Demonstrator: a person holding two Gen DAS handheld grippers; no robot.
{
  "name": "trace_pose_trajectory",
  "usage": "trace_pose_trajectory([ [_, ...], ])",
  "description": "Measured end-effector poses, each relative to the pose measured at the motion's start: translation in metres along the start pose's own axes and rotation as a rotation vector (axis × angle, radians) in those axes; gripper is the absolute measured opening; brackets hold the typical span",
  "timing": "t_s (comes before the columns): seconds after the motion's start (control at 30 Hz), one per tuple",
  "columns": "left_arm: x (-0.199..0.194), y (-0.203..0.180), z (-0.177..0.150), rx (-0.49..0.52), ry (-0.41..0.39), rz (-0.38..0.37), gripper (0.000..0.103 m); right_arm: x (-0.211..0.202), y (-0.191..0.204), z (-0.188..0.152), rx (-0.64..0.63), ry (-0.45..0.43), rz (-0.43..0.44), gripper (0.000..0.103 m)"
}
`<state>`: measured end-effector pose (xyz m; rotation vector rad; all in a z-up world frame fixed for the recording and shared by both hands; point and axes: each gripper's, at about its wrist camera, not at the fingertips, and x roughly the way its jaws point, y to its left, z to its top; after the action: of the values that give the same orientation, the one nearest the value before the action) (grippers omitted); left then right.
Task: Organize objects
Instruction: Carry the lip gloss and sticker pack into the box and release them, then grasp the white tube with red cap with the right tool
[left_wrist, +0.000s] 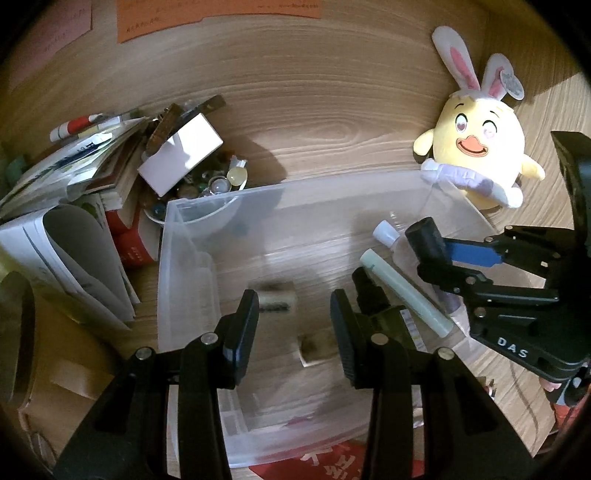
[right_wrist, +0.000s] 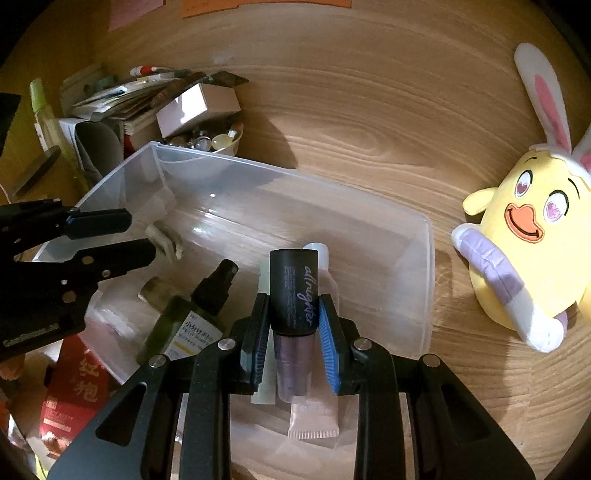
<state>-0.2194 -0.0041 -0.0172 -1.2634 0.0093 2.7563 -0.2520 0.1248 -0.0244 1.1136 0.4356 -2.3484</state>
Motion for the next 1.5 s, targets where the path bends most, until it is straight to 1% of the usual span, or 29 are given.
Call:
trace_pose_trajectory([
  [0.1, -0.003, 0.001, -0.001, -0.006, -0.004, -0.007, 0.043, 0.0, 0.001, 0.001, 0.0, 0.0, -0.006, 0.024],
  [0.17, -0.008, 0.0, -0.002, -0.007, -0.017, -0.006, 0.052, 0.001, 0.0, 0.001, -0.002, 0.001, 0.0, 0.024],
  [0.27, -0.021, -0.003, -0.005, -0.001, -0.05, 0.003, 0.059, -0.001, 0.001, 0.001, -0.002, -0.007, -0.004, 0.027],
  [0.33, -0.03, -0.005, -0.007, 0.001, -0.066, 0.003, 0.064, -0.004, 0.001, 0.0, 0.0, -0.018, -0.005, 0.035],
  [0.4, -0.038, -0.007, -0.009, 0.0, -0.08, 0.001, 0.067, -0.01, 0.002, -0.002, 0.003, -0.033, -0.003, 0.04],
  [0.5, -0.051, -0.009, -0.014, 0.001, -0.103, 0.005, 0.073, -0.021, 0.004, -0.006, 0.001, -0.055, -0.008, 0.044],
  [0.57, -0.06, -0.01, -0.019, -0.005, -0.123, 0.01, 0.079, -0.029, 0.003, -0.008, 0.004, -0.068, -0.01, 0.047],
  [0.63, -0.069, -0.01, -0.024, -0.009, -0.135, 0.019, 0.08, -0.038, 0.002, -0.012, 0.01, -0.084, -0.01, 0.055],
  [0.7, -0.076, -0.009, -0.03, -0.017, -0.141, 0.023, 0.081, -0.049, -0.001, -0.017, 0.024, -0.106, -0.01, 0.059],
  [0.73, -0.08, -0.008, -0.033, -0.024, -0.142, 0.021, 0.084, -0.054, -0.001, -0.02, 0.029, -0.113, -0.008, 0.06],
  [0.77, -0.083, -0.007, -0.036, -0.032, -0.142, 0.02, 0.089, -0.059, -0.001, -0.022, 0.032, -0.12, -0.006, 0.06],
  [0.8, -0.086, -0.006, -0.04, -0.04, -0.145, 0.02, 0.091, -0.064, -0.002, -0.026, 0.037, -0.128, -0.003, 0.061],
  [1.0, -0.105, -0.003, -0.068, -0.049, -0.155, 0.049, 0.092, -0.085, -0.001, -0.05, 0.043, -0.149, 0.008, 0.062],
  [1.2, -0.108, -0.001, -0.095, -0.084, -0.108, 0.029, 0.092, -0.09, 0.001, -0.075, 0.05, -0.136, 0.025, 0.062],
  [1.33, -0.102, -0.013, -0.101, -0.082, -0.083, -0.021, 0.093, -0.082, 0.003, -0.088, 0.061, -0.105, 0.045, 0.062],
  [1.43, -0.093, -0.031, -0.101, -0.055, -0.056, -0.059, 0.093, -0.07, 0.007, -0.096, 0.057, -0.068, 0.061, 0.062],
  [1.5, -0.087, -0.044, -0.101, -0.032, -0.044, -0.07, 0.093, -0.064, 0.01, -0.099, 0.048, -0.047, 0.091, 0.062],
])
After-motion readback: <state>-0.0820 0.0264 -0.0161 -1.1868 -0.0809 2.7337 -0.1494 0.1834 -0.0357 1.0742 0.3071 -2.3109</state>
